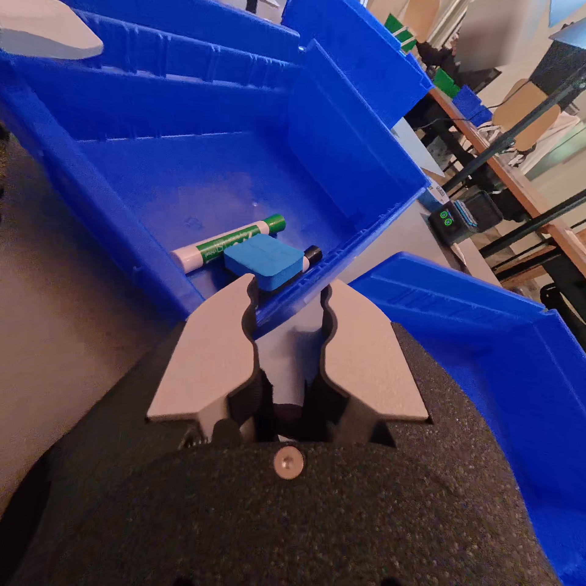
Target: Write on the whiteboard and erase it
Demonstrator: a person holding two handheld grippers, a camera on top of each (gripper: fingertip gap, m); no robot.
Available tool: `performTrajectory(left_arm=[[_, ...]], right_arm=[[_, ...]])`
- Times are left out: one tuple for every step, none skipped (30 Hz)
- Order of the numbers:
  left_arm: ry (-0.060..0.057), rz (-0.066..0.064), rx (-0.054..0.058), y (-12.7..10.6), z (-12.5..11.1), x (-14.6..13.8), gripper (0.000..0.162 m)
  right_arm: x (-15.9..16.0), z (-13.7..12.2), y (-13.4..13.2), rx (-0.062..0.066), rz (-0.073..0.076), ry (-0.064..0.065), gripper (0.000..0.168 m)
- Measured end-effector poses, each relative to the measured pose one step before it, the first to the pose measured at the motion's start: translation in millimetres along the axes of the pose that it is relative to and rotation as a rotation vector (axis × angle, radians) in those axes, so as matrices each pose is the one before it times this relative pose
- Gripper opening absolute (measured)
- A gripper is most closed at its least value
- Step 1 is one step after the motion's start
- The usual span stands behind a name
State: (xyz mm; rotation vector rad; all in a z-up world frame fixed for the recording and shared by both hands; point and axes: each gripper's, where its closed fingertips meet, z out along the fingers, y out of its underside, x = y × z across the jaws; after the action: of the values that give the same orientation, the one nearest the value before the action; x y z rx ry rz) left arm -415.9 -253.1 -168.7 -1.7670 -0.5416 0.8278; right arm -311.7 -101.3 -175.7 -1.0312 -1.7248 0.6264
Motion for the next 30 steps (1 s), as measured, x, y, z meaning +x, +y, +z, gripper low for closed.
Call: performTrajectory(left_arm=[[0.0034, -0.0047, -0.0249, 4.38, 3.62, -0.24, 0.010], [0.0001, -0.0002, -0.0159, 1.48, 2.37, -0.52, 0.011], [0.0100, 0.0032, 0.0035, -2.89, 0.34, 0.89, 0.021], [0.0015, 0.0026, 0.0083, -5.22, -1.05, -0.94, 0.034], [-0.0089, 0.0099, -0.0007, -4.77, -1.69, -3.30, 0.043], [-0.0152, 0.0130, -0.0018, -5.14, -2.32, -4.74, 0.051], [-0.0240, 0.0090, 0.0161, -7.38, -3.24, -5.93, 0.058], [-0.0272, 0.0019, 0.0361, -9.66, -4.23, -5.56, 0.065], [-0.0273, -0.0001, 0.0475, -11.27, -4.32, -4.55, 0.074], [-0.0220, -0.0012, 0.0502, -12.05, -4.15, -2.70, 0.080], [-0.0142, -0.0041, 0.0496, -12.46, -3.75, -0.06, 0.082], [-0.0015, -0.0064, 0.0474, -12.82, -3.10, 3.55, 0.083], [0.0141, -0.0083, 0.0411, -12.69, -2.26, 7.52, 0.083], [0.0338, -0.0103, 0.0325, -12.14, -1.37, 11.94, 0.083], [0.0473, -0.0169, 0.0315, -12.24, -0.70, 15.37, 0.082], [0.0552, -0.0268, 0.0329, -11.81, 0.21, 18.19, 0.082], [0.0650, -0.0327, 0.0298, -9.88, 1.39, 21.16, 0.081], [0.0733, -0.0277, 0.0224, -6.98, 2.78, 23.18, 0.080], [0.0676, -0.0163, 0.0120, -3.66, 3.94, 22.32, 0.079], [0.0535, -0.0113, 0.0075, -1.69, 4.88, 19.81, 0.078], [0.0530, -0.0023, 0.0071, -0.33, 5.01, 18.70, 0.077], [0.0479, -0.0021, 0.0042, 0.81, 5.01, 16.73, 0.075], [0.0458, -0.0099, 0.0055, 1.23, 4.37, 15.45, 0.075], [0.0536, -0.0163, 0.0091, 1.34, 3.80, 15.68, 0.075], [0.0477, -0.0267, 0.0066, 2.31, 3.44, 14.10, 0.075], [0.0435, -0.0227, -0.0019, 3.92, 3.41, 12.21, 0.075], [0.0303, -0.0221, -0.0086, 4.97, 3.74, 9.07, 0.075], [0.0217, -0.0216, -0.0127, 4.96, 3.77, 7.00, 0.076], [0.0154, -0.0132, -0.0181, 4.81, 3.67, 5.19, 0.076], [0.0026, -0.0065, -0.0237, 4.73, 3.42, 2.64, 0.076]], right_arm=[[-0.64, -0.72, -0.43, -0.0018, -0.0092, -0.0205, 0.041], [-1.00, -3.03, -1.68, 0.0121, -0.0075, -0.0216, 0.043], [-0.05, -6.74, -4.69, 0.0387, 0.0021, -0.0146, 0.048], [2.39, -11.03, -8.27, 0.0649, 0.0139, 0.0020, 0.059], [3.88, -14.83, -10.51, 0.0769, 0.0188, 0.0069, 0.065], [5.92, -17.80, -11.27, 0.0795, 0.0213, 0.0170, 0.069], [11.44, -19.73, -10.12, 0.0707, 0.0227, 0.0500, 0.074], [16.46, -20.88, -8.30, 0.0613, 0.0147, 0.0771, 0.079], [22.43, -20.86, -5.90, 0.0527, -0.0028, 0.1054, 0.084], [26.56, -19.55, -2.61, 0.0416, -0.0230, 0.1202, 0.087], [26.55, -16.33, 1.94, 0.0204, -0.0339, 0.1094, 0.089], [22.86, -11.96, 7.99, -0.0071, -0.0265, 0.0833, 0.096], [16.52, -7.15, 14.76, -0.0428, -0.0007, 0.0470, 0.102], [7.69, -2.87, 19.16, -0.0755, 0.0398, 0.0034, 0.107], [0.02, 0.36, 18.76, -0.0822, 0.0767, -0.0255, 0.116], [-4.42, 2.65, 16.73, -0.0794, 0.0798, -0.0345, 0.123], [-7.12, 5.14, 14.54, -0.0674, 0.0565, -0.0360, 0.123], [-7.99, 7.49, 12.28, -0.0540, 0.0203, -0.0288, 0.125], [-6.63, 8.48, 10.39, -0.0474, -0.0126, -0.0145, 0.124], [-4.03, 8.07, 9.17, -0.0462, -0.0341, 0.0016, 0.118], [-0.83, 6.16, 7.99, -0.0471, -0.0453, 0.0144, 0.110], [0.87, 3.30, 5.61, -0.0360, -0.0390, 0.0117, 0.094], [2.00, -0.81, 1.19, -0.0069, -0.0074, 0.0031, 0.093], [3.27, -5.14, 1.15, -0.0081, 0.0032, -0.0057, 0.064], [1.18, -6.03, 2.42, -0.0123, -0.0202, -0.0287, 0.051], [5.83, -6.39, 4.45, -0.0210, -0.0108, 0.0050, 0.045], [8.37, -7.14, 5.69, -0.0242, -0.0144, 0.0213, 0.038], [9.64, -7.76, 6.34, -0.0231, -0.0115, 0.0287, 0.031], [9.89, -7.97, 6.52, -0.0208, -0.0014, 0.0285, 0.024], [8.12, -7.59, 6.42, -0.0151, 0.0077, 0.0162, 0.020]])
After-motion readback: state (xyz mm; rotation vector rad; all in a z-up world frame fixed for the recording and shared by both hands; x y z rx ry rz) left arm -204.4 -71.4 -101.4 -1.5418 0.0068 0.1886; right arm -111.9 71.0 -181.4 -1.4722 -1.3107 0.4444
